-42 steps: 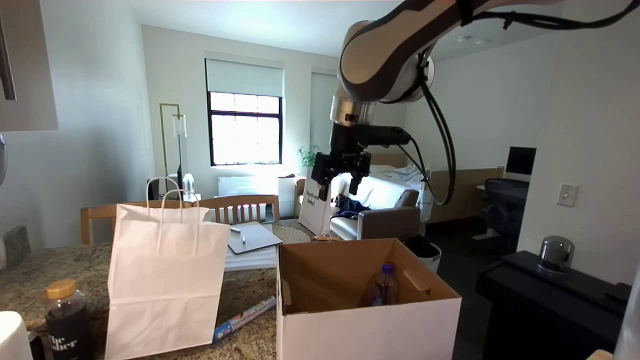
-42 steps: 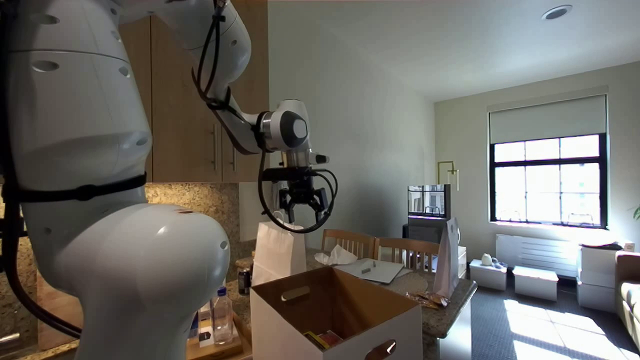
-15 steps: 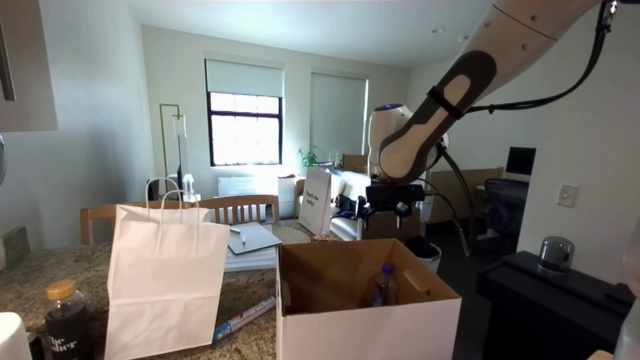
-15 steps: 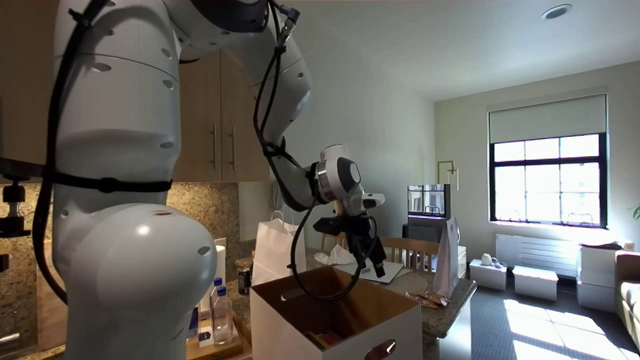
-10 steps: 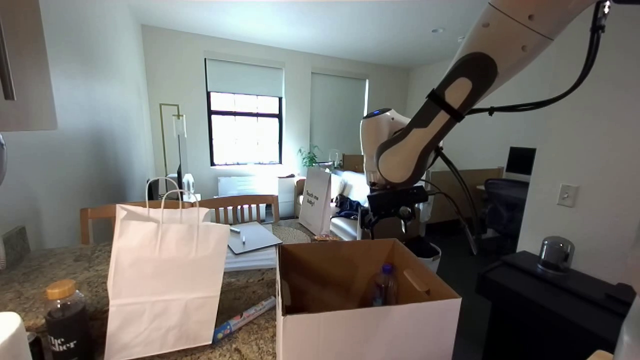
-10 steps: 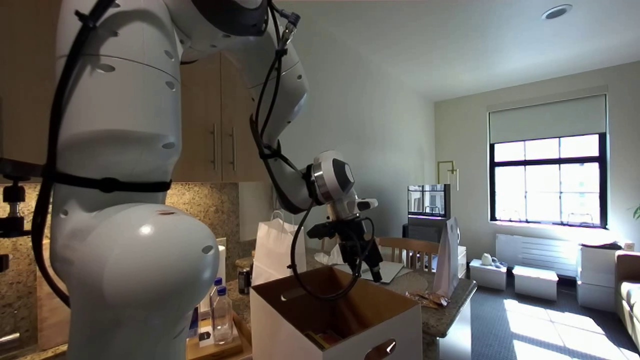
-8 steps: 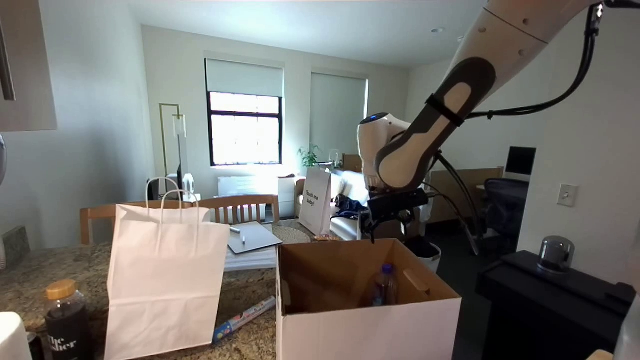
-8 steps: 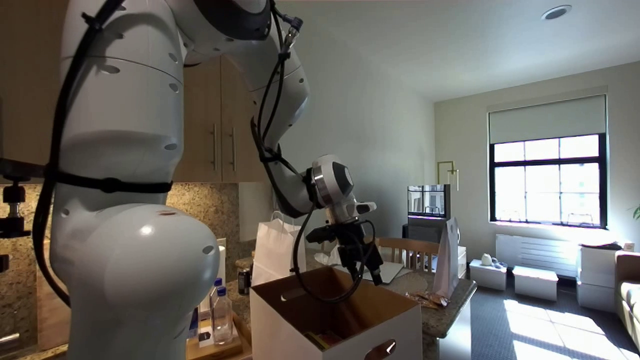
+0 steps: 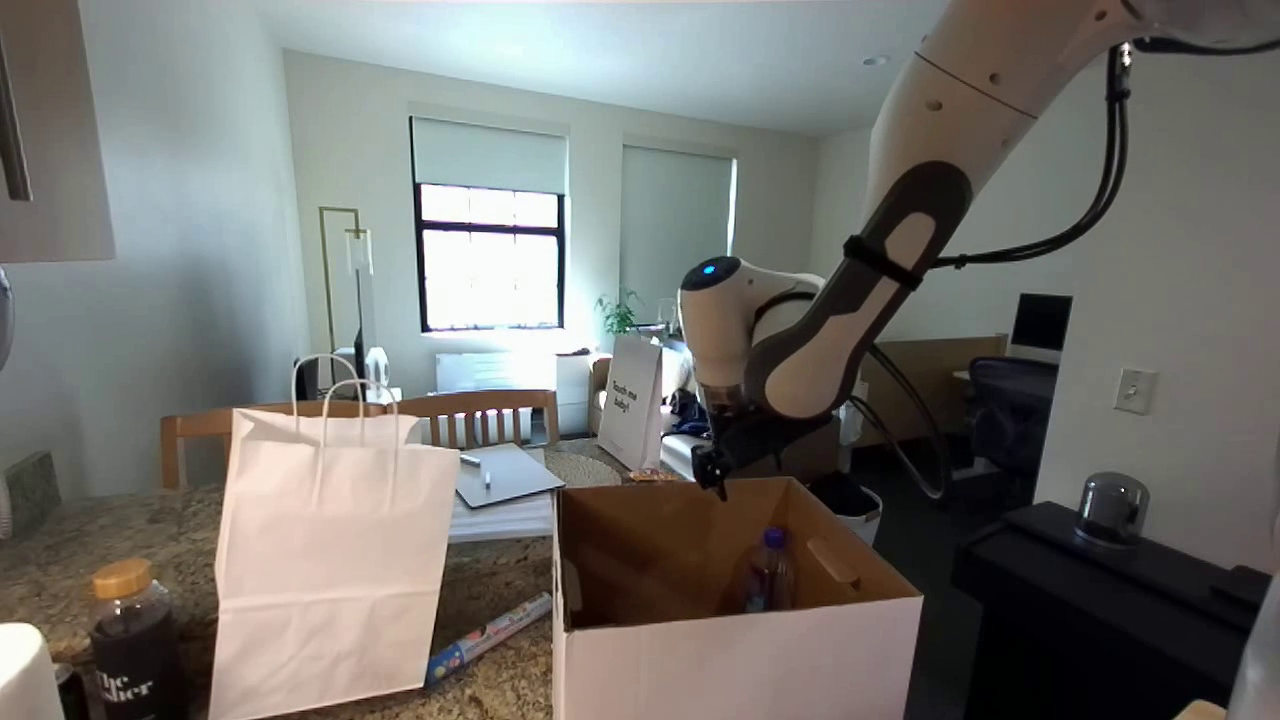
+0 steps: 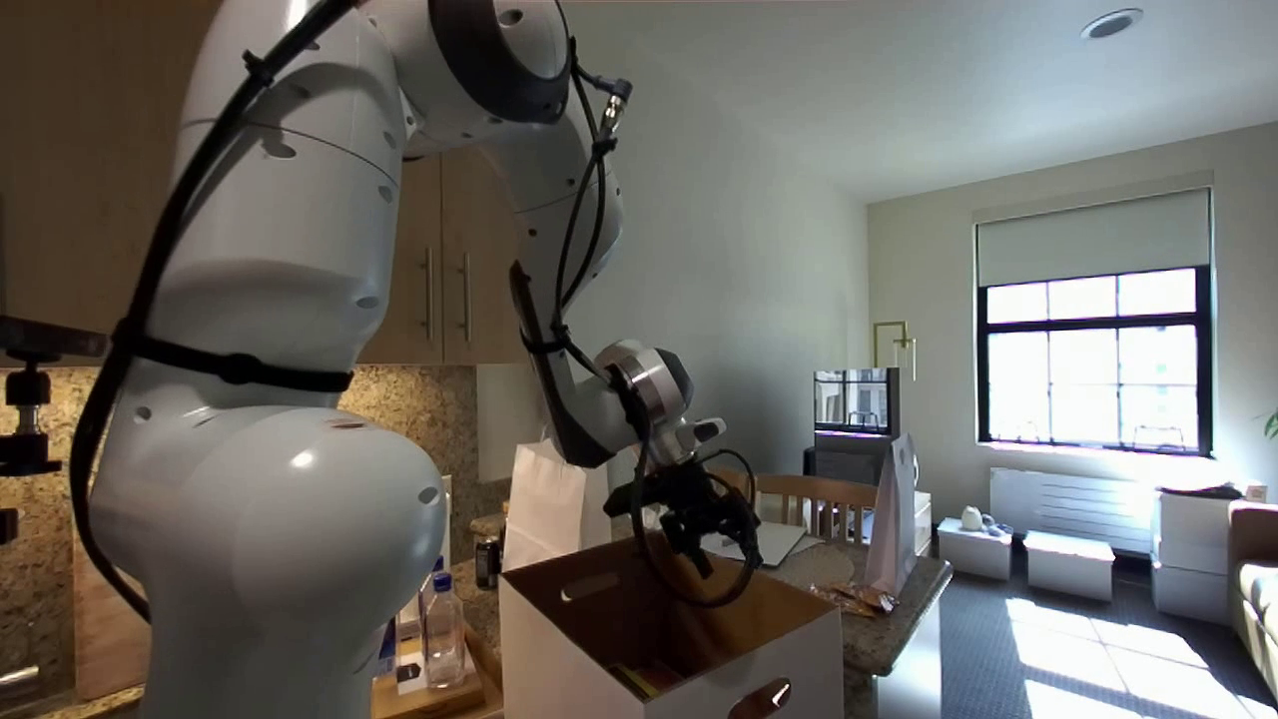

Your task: Remove the water bottles from the box

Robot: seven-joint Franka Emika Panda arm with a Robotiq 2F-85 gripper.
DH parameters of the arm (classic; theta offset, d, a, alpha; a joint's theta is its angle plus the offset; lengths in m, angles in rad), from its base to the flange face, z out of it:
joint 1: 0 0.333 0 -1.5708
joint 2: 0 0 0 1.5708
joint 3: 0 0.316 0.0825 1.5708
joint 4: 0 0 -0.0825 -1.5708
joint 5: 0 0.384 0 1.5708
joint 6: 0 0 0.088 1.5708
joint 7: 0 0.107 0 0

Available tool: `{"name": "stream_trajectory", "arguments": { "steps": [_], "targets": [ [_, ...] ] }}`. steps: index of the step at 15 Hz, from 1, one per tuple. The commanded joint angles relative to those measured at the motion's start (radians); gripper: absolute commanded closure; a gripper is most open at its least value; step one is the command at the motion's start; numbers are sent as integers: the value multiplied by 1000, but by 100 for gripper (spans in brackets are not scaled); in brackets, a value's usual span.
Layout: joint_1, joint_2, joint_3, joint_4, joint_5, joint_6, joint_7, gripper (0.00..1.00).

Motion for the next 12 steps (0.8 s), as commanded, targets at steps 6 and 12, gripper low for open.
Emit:
{"name": "stream_trajectory", "arguments": {
  "steps": [6, 12],
  "targets": [
    [20, 46, -13, 35, -3, -221, -33, 0],
    [26, 152, -7, 86, 54, -186, -43, 0]
  ]
}}
